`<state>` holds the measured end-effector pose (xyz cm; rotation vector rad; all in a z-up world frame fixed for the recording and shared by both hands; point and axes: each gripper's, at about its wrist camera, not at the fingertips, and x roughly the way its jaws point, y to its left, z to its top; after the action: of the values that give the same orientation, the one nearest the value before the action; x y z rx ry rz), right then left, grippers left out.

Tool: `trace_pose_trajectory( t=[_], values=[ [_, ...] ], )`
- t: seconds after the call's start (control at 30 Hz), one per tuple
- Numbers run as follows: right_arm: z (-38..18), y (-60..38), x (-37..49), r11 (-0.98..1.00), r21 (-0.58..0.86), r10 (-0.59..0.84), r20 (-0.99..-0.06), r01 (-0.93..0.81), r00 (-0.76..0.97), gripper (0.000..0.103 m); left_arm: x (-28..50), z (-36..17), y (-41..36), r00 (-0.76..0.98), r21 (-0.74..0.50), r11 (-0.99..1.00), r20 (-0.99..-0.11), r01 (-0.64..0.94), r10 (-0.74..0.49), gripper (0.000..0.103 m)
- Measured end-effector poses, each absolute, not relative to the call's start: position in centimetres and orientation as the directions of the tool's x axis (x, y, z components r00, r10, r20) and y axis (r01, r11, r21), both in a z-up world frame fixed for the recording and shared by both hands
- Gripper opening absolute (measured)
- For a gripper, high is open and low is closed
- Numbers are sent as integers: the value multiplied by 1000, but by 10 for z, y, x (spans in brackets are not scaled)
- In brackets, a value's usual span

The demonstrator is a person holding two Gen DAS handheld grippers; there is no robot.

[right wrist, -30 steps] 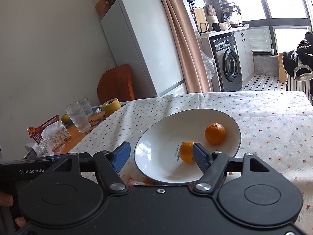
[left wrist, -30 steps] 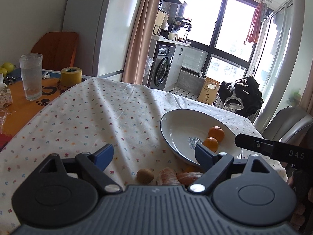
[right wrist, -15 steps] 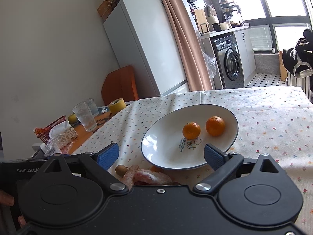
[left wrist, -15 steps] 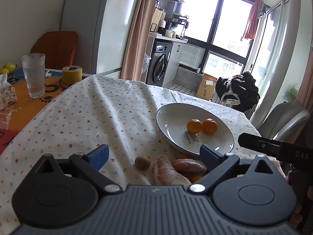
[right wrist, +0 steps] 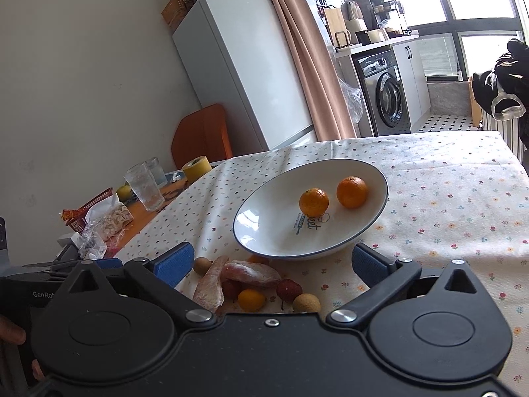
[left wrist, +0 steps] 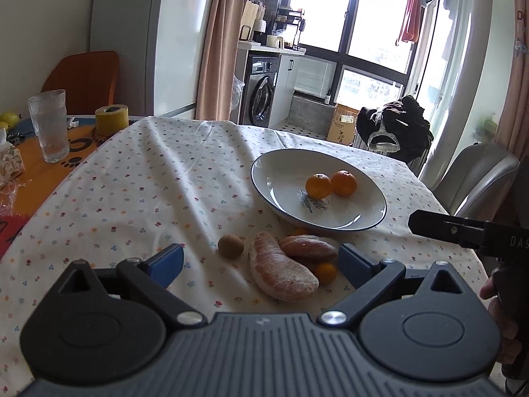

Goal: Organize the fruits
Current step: 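Withdraw both open grippers from the bowl back toward the remaining fruit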

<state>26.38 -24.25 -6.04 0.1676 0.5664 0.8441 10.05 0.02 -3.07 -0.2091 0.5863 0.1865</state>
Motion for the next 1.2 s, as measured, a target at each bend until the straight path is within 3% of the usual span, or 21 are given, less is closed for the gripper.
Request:
trace_pose_trajectory(
  t=[0.87, 1.1, 1.2],
  values=[
    [-94, -243, 250, 660, 328, 735, -469, -676, 490, 103, 99, -65, -8, 757, -114, 949, -634, -293, 157, 98],
    [-100, -238, 248, 661, 309, 728, -482, -684, 487, 103, 99, -75, -10, 763, -128, 947, -628, -295, 152, 96],
    [-101, -235, 247, 653, 303, 733, -481, -694, 480, 102, 100, -77, -11, 766, -142, 946, -627, -291, 141, 90]
  ],
)
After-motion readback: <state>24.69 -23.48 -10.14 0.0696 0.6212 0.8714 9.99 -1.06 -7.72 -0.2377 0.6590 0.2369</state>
